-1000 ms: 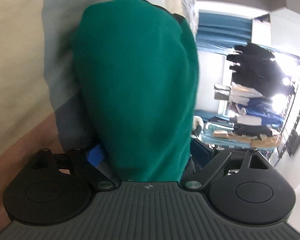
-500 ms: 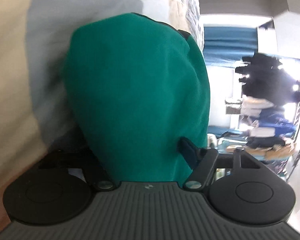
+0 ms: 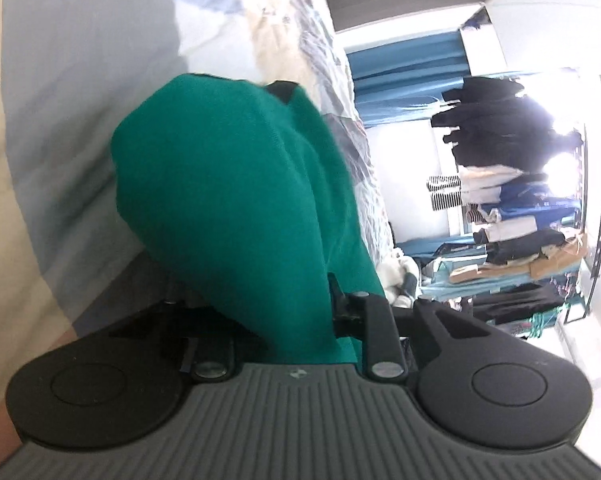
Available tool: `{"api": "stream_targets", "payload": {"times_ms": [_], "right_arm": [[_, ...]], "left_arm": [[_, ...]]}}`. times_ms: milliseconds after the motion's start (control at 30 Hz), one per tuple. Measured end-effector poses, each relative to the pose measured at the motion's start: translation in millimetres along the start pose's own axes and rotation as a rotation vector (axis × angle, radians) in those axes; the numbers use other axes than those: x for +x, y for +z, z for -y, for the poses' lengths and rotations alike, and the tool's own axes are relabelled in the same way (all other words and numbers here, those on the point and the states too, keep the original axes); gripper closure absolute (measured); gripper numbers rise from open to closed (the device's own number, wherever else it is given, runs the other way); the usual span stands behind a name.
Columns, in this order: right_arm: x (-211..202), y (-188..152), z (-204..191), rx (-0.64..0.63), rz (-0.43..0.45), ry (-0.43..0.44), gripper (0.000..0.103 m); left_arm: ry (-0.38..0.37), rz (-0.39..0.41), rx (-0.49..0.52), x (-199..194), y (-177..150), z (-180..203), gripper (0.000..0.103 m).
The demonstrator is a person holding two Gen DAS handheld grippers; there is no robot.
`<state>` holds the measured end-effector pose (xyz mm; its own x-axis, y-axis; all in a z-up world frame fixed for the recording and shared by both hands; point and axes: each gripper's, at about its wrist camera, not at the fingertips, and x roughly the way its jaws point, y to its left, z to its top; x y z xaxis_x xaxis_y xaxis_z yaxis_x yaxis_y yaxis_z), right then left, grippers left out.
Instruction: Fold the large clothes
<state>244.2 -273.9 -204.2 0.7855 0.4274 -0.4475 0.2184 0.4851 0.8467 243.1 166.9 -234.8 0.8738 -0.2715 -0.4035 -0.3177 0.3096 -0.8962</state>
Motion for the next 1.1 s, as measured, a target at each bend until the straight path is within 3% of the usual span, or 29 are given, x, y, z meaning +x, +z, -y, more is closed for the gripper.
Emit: {"api": "stream_targets", "payload": {"times_ms": [267,433,767,1000,1100], "right_arm": [[-39.1,-4.0,-31.3,-0.081,-0.023,0.004,0.077],[-78.0,-10.6,-36.1,-0.101,-0.048,0.022,0.077],[-139.1,-33.5,-34.8,-0.164,-0.089,0.014,0.077],[-145.3,-40.2,-32.2,-0.186,-0.073,-0.006,0.077],[-142.3,-36.5,-34.7,-0.171,-0.071,0.013,0.075]], "left_arm": [[0.043,-0.034,0.081,-61.4,-10.6,35.9,0.075],[0.021,-0.053,0.103,-109.4,-24.9,50.7,0.075],[0.025,-0.083,0.104,-196.5,-65.6,29.8,0.074],[0.054,-0.074,0.133,-203.5,-73.1,35.9,0.073],[0.051,-0.073,0.114,-187.9,-62.9,47.2,0.07]]}}
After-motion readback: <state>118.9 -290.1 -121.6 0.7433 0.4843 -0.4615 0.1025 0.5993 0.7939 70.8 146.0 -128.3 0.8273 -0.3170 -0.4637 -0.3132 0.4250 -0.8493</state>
